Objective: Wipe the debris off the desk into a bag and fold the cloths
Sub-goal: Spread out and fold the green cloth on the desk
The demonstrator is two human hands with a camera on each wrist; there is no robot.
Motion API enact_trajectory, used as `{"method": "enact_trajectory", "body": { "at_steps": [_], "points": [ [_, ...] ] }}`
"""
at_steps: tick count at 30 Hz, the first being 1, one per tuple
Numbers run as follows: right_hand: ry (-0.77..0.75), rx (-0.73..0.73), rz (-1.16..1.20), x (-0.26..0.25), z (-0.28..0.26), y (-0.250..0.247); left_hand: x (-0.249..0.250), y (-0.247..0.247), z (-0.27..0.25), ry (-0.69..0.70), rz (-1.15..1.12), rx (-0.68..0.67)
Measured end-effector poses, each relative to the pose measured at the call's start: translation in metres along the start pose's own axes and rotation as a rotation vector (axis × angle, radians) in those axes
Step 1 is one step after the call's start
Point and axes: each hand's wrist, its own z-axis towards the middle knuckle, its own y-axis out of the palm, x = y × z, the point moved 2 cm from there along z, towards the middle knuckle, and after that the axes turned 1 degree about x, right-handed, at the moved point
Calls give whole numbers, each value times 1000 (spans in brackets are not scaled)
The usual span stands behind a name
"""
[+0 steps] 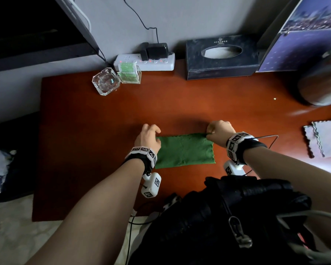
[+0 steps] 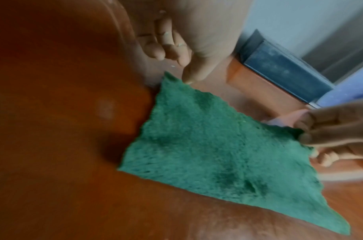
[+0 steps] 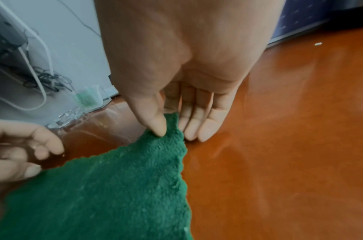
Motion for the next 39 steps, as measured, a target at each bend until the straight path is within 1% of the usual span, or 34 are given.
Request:
{"method": "enact_trajectory", "body": {
  "at_steps": [4, 6, 7, 8, 10, 12, 17, 20, 22, 25, 27, 30, 33, 36, 39],
  "points": [
    [-13, 6, 81, -2, -6, -5, 53, 6, 7, 189, -71, -71],
    [-32, 23, 97, -4, -12, -9, 87, 9, 9, 291, -113, -139],
    [-41, 34, 97, -4, -15, -10, 103, 12, 9, 330, -118, -194],
    [-43, 51, 94, -4, -19, -11, 117, 16, 10, 353, -103, -255],
    [-36, 91, 111, -3, -26, -12, 137, 24, 9, 351, -39, -358],
    [-16, 120, 152, -2, -33, -12, 147, 28, 8, 344, 0, -397],
    [-21, 170, 267, -1, -42, -12, 149, 25, 12, 373, 108, -405],
    [2, 193, 296, 2, -46, -10, 145, 18, 12, 374, 107, -410],
    [21, 117, 292, 5, -47, -6, 142, 12, 11, 377, 65, -400],
    [-1, -49, 192, 7, -49, 5, 136, 0, 5, 377, -4, -362],
    [-14, -89, 147, 6, -53, 12, 131, -8, 1, 384, -35, -340],
    [-33, -67, 110, 0, -59, 13, 121, -21, -6, 388, -65, -320],
    [-67, -54, 89, -10, -66, 4, 110, -36, -11, 362, -105, -281],
    [-100, -66, 43, -24, -71, -8, 103, -56, -16, 353, -136, -220],
    [-154, 2, 42, -38, -74, -28, 97, -83, -16, 363, -148, -136]
  ]
}}
